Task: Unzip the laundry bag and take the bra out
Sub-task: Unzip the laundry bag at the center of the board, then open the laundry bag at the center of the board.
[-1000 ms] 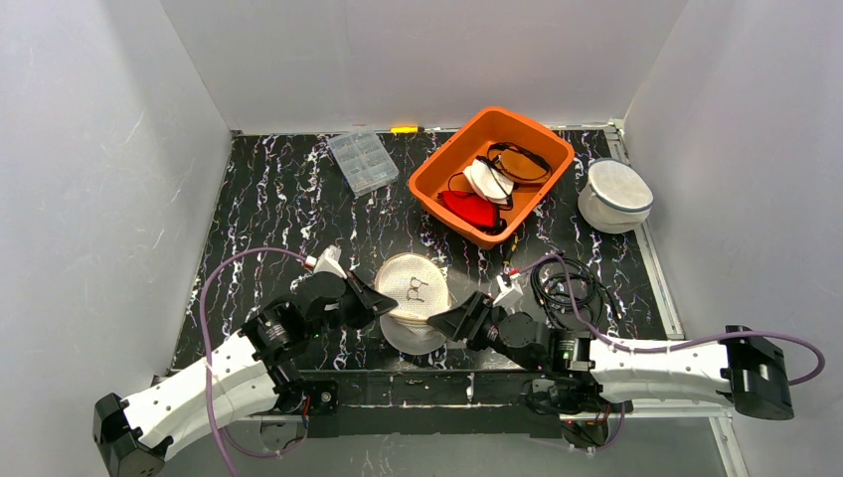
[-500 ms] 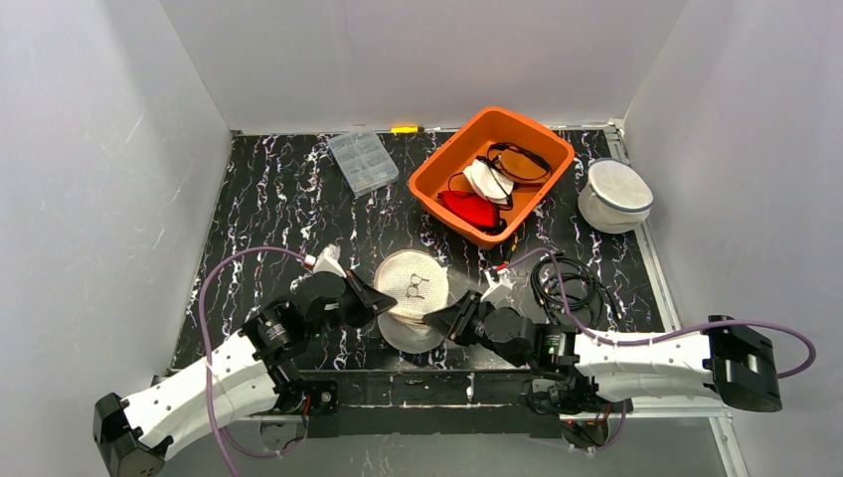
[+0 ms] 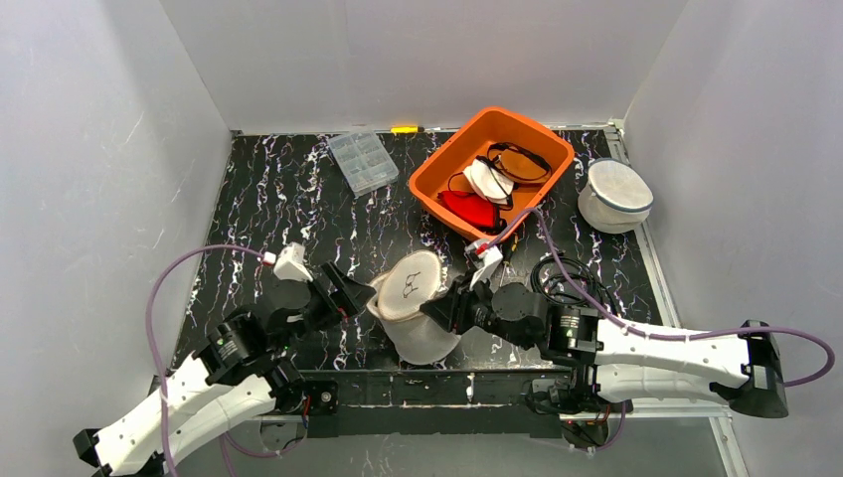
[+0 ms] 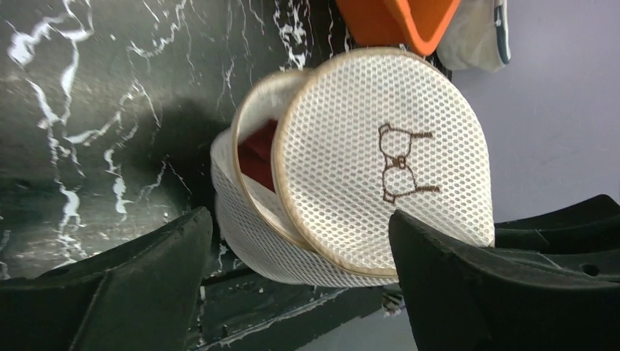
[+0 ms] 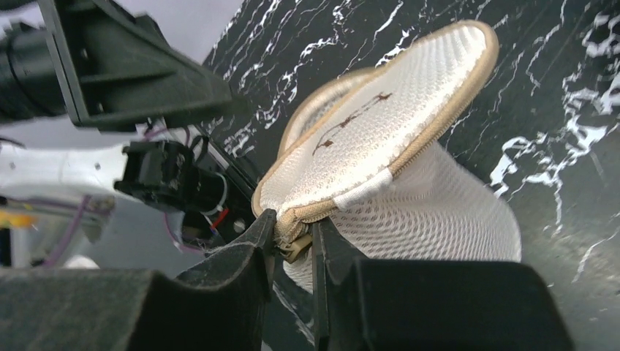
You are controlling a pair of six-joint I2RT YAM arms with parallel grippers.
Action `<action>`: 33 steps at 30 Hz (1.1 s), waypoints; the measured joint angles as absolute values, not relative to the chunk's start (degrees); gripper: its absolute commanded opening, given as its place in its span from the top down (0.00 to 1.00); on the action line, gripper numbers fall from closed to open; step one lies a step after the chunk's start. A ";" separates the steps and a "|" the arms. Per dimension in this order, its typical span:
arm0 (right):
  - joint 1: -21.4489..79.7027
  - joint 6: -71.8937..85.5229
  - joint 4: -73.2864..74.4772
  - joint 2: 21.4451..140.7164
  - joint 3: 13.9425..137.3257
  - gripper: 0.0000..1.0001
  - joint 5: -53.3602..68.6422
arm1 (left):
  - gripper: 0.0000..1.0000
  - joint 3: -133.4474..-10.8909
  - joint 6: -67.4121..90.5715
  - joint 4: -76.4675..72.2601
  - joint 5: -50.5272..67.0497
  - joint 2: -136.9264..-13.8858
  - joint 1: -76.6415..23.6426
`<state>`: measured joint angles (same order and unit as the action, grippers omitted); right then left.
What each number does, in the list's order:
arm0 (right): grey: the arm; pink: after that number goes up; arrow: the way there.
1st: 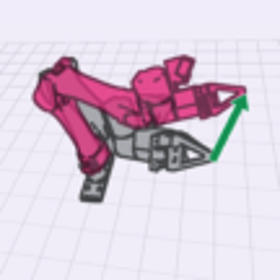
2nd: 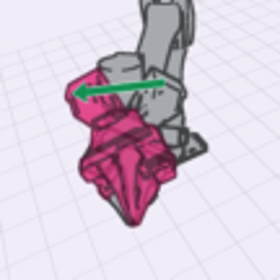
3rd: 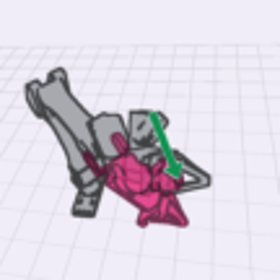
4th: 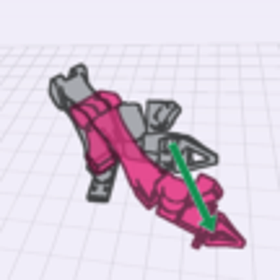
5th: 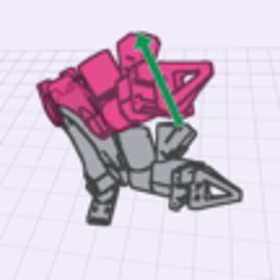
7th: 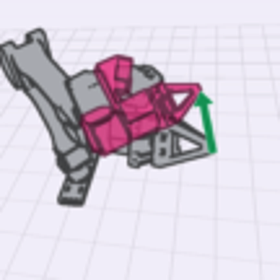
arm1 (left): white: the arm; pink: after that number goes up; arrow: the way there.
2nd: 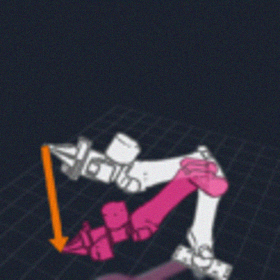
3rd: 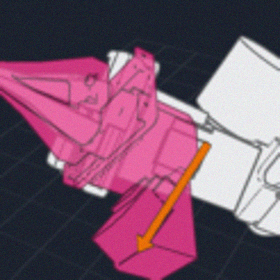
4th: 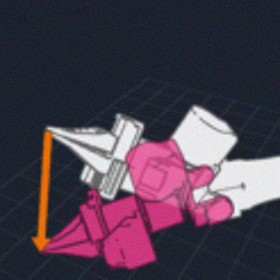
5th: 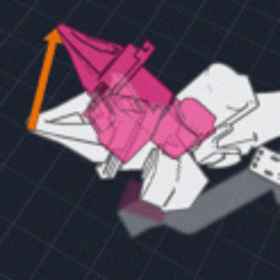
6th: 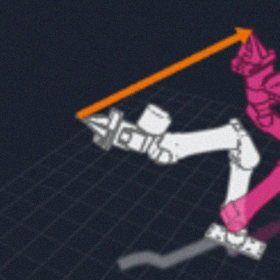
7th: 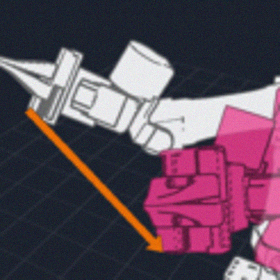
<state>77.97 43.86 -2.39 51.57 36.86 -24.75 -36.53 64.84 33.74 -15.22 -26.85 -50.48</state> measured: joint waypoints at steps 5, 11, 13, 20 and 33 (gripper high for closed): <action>76.97 33.19 2.02 51.53 40.34 0.99 -18.39 | 0.03 -38.63 59.88 37.17 -18.52 -24.45 -50.48; 75.70 25.26 3.97 52.88 41.50 0.99 -10.20 | 0.02 -37.39 56.05 34.96 -16.08 -27.00 -50.48; 75.35 23.70 4.40 53.04 41.50 0.99 -7.90 | 0.02 -35.88 55.57 33.04 -14.31 -28.80 -50.39; 75.00 22.09 4.69 51.37 40.03 0.99 -3.62 | 0.09 -33.10 54.72 30.57 -10.52 -34.65 -48.27; 75.00 22.81 6.20 45.98 35.97 0.99 -3.01 | 0.37 -31.75 54.08 30.92 -9.56 -32.69 -46.17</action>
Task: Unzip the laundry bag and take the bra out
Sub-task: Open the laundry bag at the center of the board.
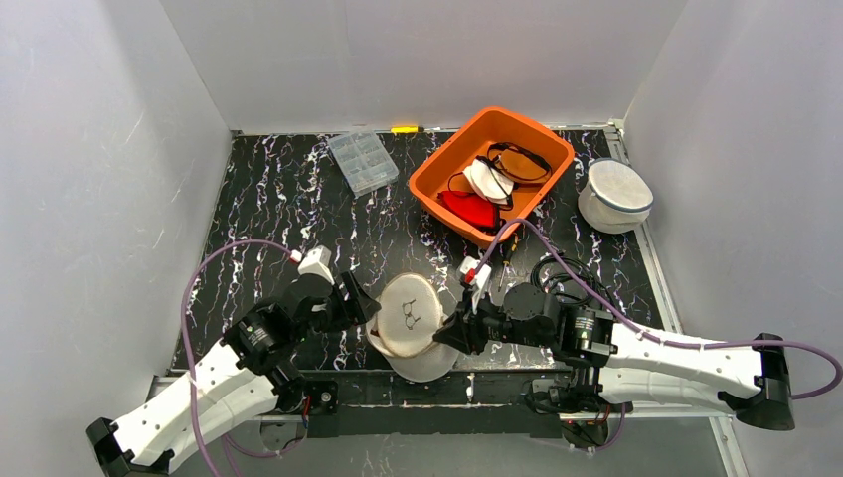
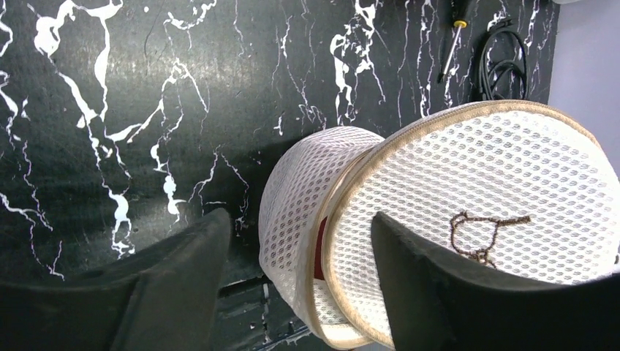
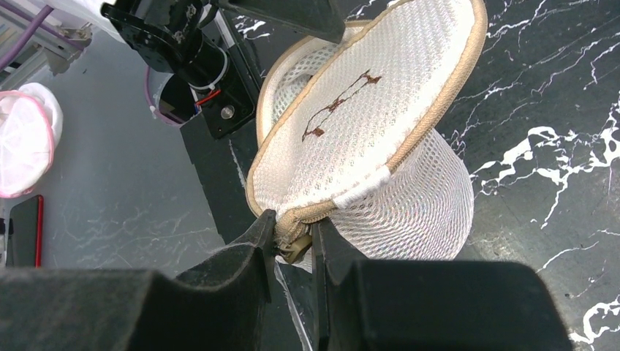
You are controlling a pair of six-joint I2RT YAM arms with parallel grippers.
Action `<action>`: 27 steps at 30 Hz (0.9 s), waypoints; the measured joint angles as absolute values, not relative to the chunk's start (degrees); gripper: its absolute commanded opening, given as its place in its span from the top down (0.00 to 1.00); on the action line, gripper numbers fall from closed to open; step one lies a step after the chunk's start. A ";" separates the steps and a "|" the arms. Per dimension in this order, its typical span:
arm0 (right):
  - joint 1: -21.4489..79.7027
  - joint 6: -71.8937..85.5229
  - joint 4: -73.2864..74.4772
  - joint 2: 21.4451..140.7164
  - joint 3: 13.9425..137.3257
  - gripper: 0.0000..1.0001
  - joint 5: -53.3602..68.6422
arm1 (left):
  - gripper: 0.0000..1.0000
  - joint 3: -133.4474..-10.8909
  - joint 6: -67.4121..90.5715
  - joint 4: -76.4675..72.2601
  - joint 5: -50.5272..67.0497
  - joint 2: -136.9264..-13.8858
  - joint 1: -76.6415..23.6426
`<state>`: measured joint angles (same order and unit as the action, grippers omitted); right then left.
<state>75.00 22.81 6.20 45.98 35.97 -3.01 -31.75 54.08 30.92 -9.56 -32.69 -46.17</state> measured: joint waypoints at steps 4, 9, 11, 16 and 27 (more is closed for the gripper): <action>75.00 23.18 6.28 45.63 35.09 0.99 -3.01 | 0.49 -31.18 53.98 31.79 -9.10 -32.64 -46.17; 75.00 23.59 6.35 45.54 34.96 0.99 -2.98 | 0.73 -30.17 53.67 31.73 -7.75 -34.94 -46.17; 75.00 23.64 6.35 45.54 34.96 0.99 -2.96 | 0.90 -30.02 53.34 31.48 -7.03 -35.88 -46.17; 75.00 24.10 6.66 45.54 35.09 0.24 -3.14 | 1.00 -30.17 51.77 30.94 -5.87 -38.15 -46.17; 75.00 28.47 11.38 42.52 42.15 0.01 -11.05 | 1.00 -38.41 49.41 36.34 -7.46 -36.03 -46.17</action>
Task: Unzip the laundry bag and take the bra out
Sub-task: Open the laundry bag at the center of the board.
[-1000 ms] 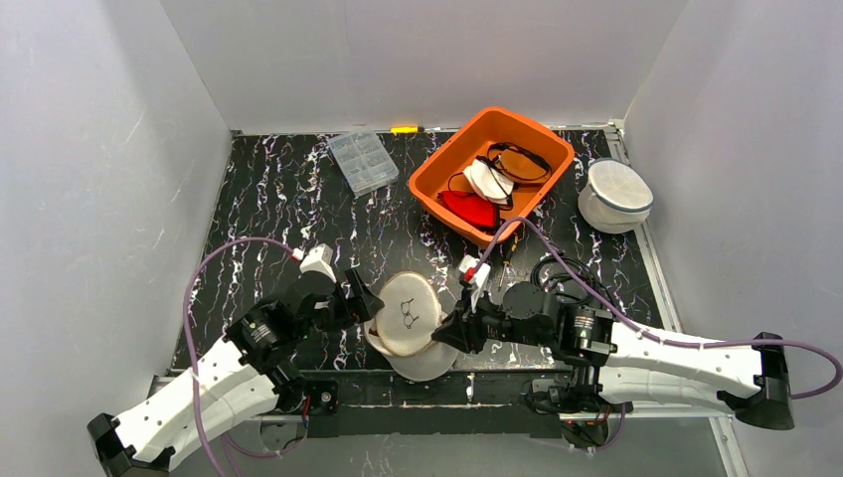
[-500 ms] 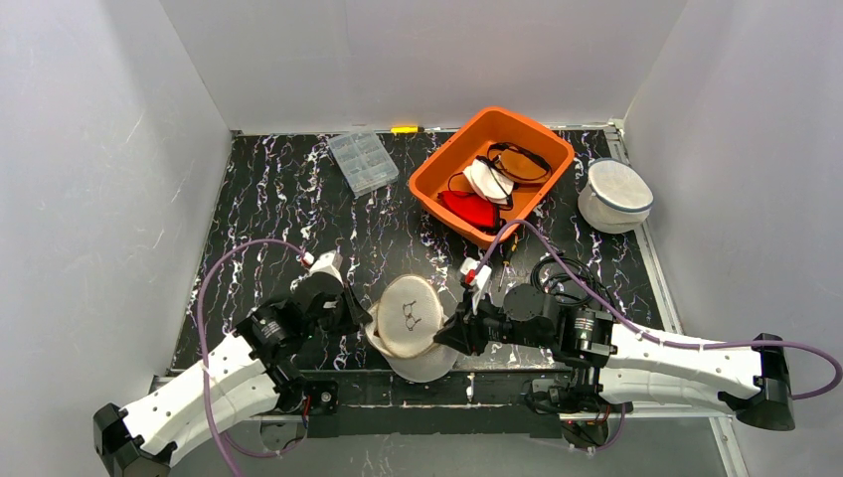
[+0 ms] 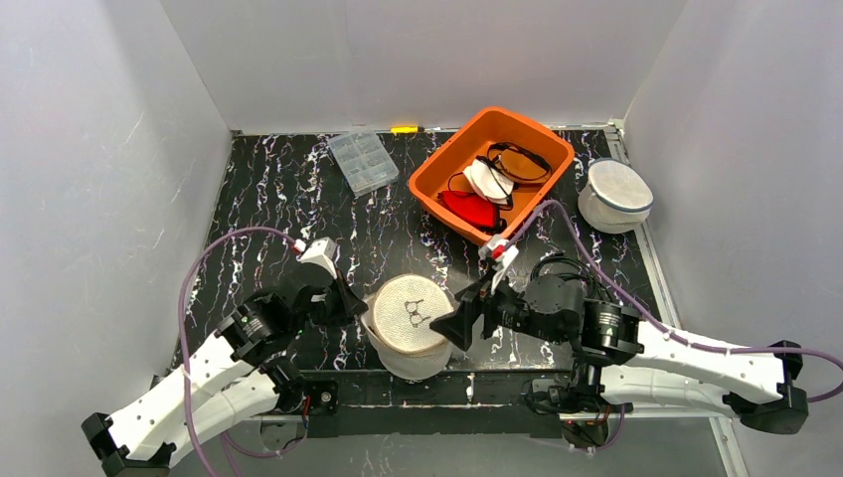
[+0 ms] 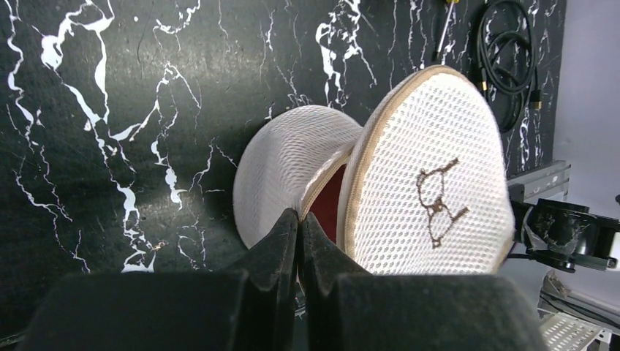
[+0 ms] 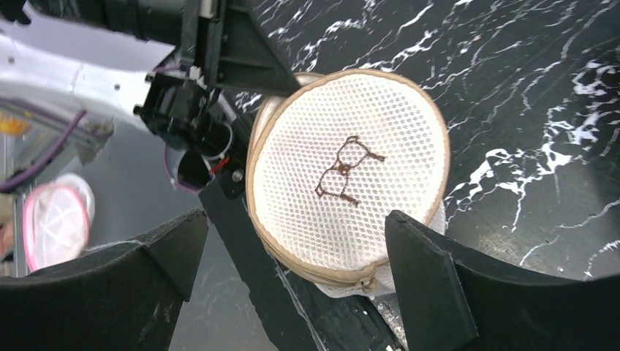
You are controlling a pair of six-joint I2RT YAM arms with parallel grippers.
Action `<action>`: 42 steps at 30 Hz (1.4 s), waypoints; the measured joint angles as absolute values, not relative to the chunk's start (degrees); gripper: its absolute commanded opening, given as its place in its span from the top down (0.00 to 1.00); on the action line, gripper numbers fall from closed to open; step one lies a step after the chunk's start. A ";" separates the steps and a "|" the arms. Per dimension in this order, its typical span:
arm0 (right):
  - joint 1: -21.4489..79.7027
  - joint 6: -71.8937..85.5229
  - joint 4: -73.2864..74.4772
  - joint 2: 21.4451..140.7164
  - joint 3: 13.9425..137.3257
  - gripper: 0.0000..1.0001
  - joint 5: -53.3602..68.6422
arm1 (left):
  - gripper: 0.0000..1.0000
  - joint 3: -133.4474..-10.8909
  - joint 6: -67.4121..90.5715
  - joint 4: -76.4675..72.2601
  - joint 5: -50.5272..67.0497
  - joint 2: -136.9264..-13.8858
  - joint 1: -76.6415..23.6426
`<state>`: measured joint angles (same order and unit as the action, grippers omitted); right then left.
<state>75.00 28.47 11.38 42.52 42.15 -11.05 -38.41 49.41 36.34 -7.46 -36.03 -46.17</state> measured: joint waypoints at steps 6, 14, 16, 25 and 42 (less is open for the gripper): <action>75.00 32.69 14.31 39.66 43.05 0.03 -19.00 | 1.00 -42.76 48.25 39.62 -8.80 -36.12 -46.17; 75.00 38.52 16.16 34.37 39.51 0.08 -29.80 | 1.00 -55.07 44.25 44.05 -11.79 -40.69 -46.17; 75.00 39.99 16.78 34.39 38.96 0.10 -31.86 | 1.00 -58.17 43.03 44.84 -12.45 -42.74 -46.17; 75.00 44.84 19.14 38.87 38.37 0.14 -36.21 | 1.00 -64.23 39.57 45.06 -11.79 -57.47 -46.24; 75.00 51.24 5.69 49.56 35.38 0.19 -27.27 | 1.00 -57.43 43.90 36.62 -6.15 -56.51 -46.33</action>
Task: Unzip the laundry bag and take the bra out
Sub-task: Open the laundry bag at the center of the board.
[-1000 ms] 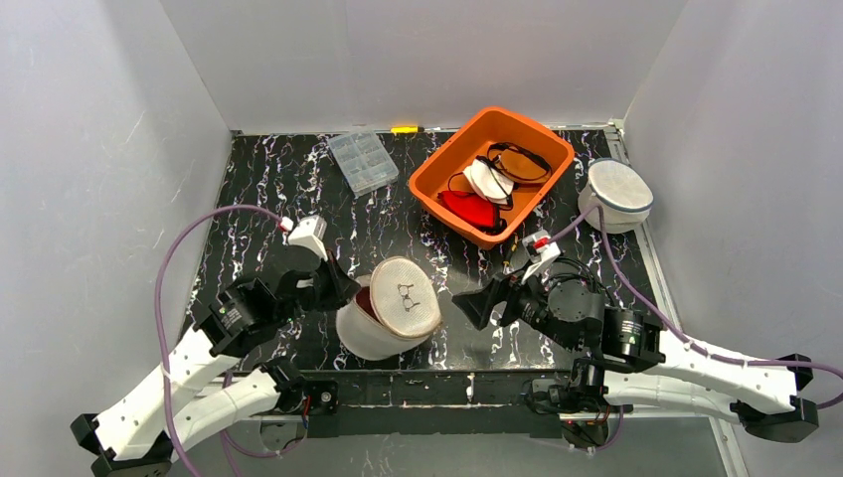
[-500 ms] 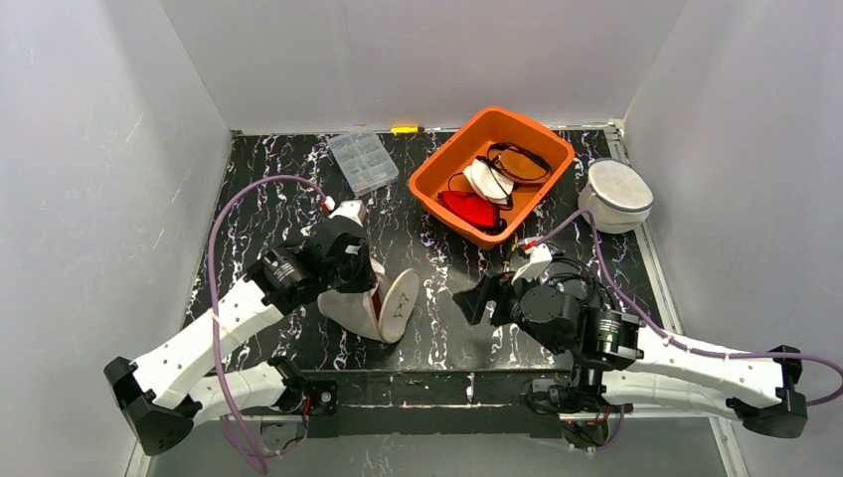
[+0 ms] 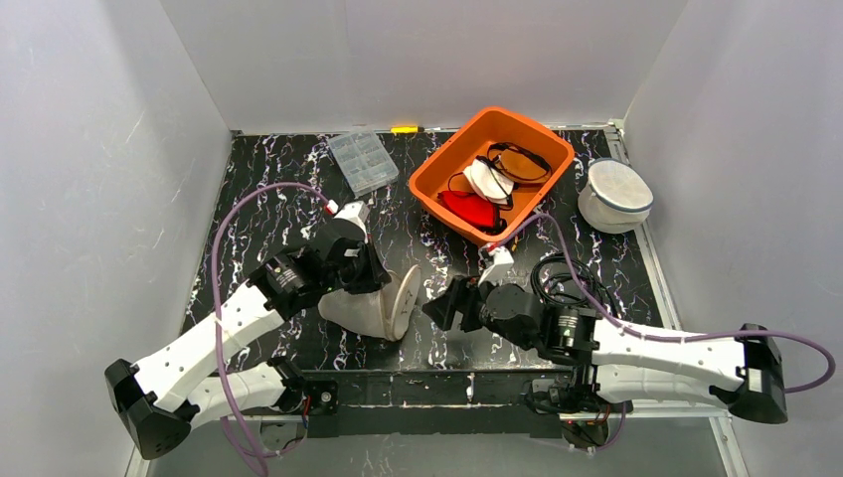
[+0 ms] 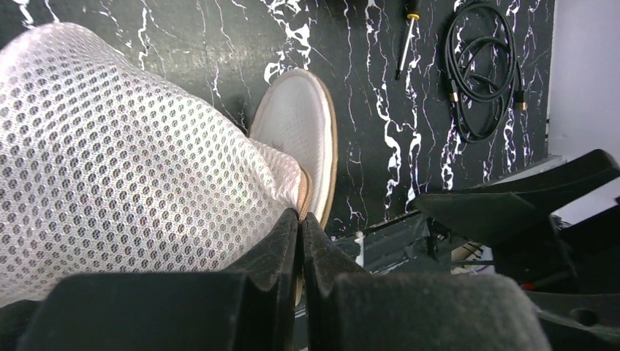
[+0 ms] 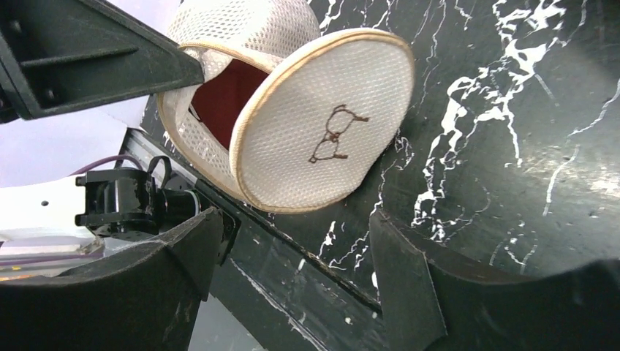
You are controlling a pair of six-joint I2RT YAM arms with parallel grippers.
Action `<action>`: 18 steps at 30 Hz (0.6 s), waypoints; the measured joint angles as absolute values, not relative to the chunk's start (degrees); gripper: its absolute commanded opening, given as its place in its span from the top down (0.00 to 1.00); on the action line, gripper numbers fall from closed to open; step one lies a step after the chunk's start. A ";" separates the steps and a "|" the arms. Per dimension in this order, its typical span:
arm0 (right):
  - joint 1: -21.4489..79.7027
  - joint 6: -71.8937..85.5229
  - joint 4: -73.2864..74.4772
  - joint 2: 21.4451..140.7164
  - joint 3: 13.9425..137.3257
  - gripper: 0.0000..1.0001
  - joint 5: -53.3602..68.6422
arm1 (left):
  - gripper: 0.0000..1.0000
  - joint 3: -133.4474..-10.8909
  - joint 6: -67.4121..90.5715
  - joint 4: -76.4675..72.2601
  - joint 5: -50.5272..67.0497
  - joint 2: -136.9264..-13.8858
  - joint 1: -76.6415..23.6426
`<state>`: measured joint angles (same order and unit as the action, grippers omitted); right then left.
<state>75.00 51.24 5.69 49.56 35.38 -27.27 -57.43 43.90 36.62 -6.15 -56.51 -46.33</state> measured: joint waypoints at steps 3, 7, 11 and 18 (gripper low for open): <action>75.00 52.86 3.57 53.34 35.53 0.19 -26.76 | 1.00 -55.68 45.58 34.70 -5.21 -56.45 -46.35; 75.00 54.06 2.66 57.98 37.78 0.20 -26.63 | 1.00 -54.76 47.05 32.99 -4.67 -56.34 -46.35; 75.00 55.02 0.91 62.13 40.38 0.21 -26.65 | 1.00 -54.61 47.83 32.03 -4.29 -56.21 -46.35; 75.00 56.14 2.57 65.25 41.91 0.25 -28.80 | 1.00 -53.82 48.21 31.59 -4.05 -54.92 -46.35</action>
